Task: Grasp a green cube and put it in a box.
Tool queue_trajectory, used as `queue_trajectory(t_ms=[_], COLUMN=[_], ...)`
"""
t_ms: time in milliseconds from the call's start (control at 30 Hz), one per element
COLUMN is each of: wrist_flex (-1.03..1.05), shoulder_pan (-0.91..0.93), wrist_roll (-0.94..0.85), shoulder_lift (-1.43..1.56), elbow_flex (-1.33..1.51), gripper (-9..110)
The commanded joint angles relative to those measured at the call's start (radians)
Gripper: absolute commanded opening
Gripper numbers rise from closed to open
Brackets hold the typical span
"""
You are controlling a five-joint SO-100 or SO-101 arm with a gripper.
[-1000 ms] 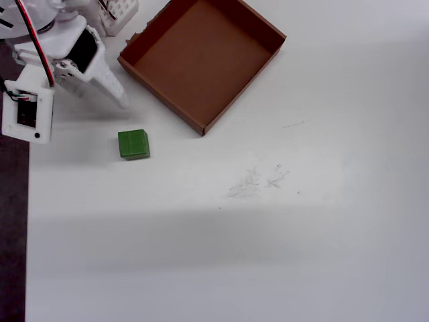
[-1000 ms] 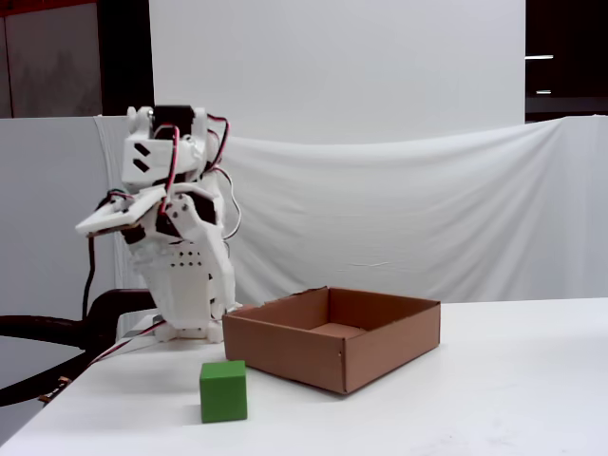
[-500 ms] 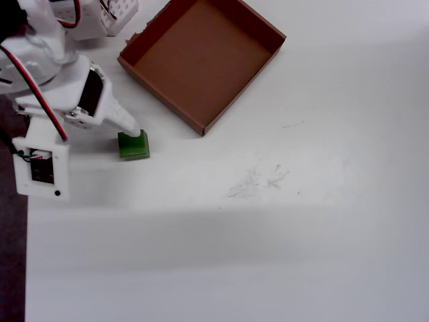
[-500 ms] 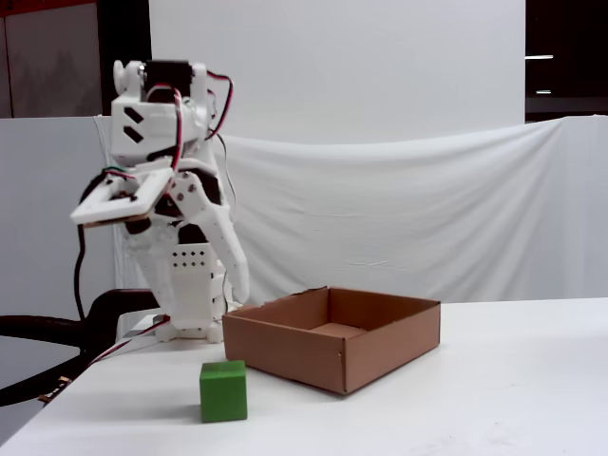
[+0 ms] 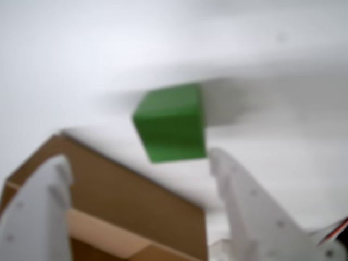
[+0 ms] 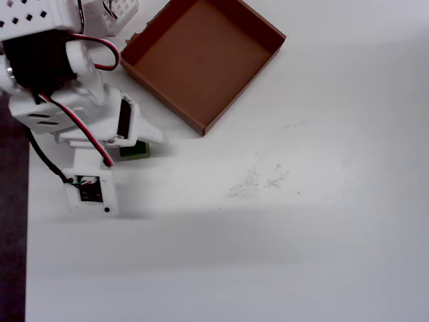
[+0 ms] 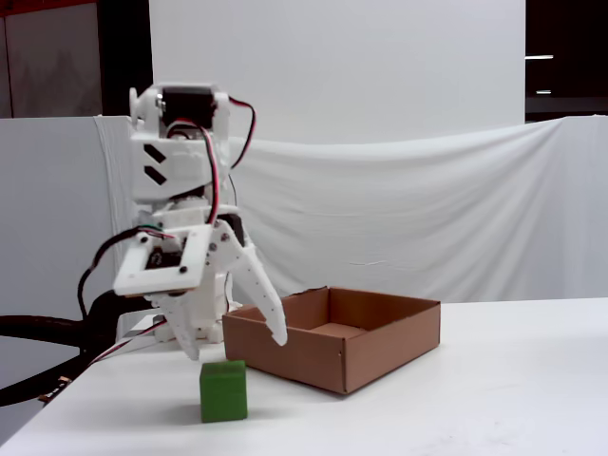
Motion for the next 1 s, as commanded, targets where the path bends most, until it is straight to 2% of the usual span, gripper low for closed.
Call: queue_trajectory(t_ms=[0,367,967], wrist_flex=[-0.028,-0.012,-0.094], shoulder_pan=[-0.011,0.017,0.018], wrist_roll=[-0.032,-0.112,-0.124], shoulder_lift=[0.006,0.002,-0.103], elbow_flex=[0.011,0.048,-0.008], gripper=[35,34,28])
